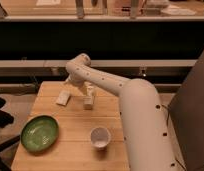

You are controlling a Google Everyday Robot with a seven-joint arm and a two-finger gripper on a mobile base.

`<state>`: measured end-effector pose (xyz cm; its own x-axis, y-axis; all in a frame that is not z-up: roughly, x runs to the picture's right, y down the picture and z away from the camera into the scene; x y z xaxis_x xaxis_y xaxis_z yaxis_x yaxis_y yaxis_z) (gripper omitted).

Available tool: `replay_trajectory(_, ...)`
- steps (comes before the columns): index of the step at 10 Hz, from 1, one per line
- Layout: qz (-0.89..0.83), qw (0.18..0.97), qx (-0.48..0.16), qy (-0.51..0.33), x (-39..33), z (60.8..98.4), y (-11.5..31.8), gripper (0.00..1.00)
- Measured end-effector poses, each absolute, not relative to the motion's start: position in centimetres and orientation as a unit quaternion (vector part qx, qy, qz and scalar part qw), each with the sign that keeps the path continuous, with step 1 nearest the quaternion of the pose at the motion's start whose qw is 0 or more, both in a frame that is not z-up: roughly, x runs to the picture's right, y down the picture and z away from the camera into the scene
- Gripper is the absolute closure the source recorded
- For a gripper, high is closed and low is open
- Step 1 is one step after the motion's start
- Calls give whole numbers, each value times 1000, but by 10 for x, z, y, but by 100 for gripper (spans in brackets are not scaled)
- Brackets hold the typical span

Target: Wipe the white sponge on the table

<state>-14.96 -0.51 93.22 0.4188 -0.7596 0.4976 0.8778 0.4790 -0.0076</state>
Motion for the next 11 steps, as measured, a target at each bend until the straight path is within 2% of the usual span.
replay_trajectory(11,-535,794,-167,-237,-192,948,17,20)
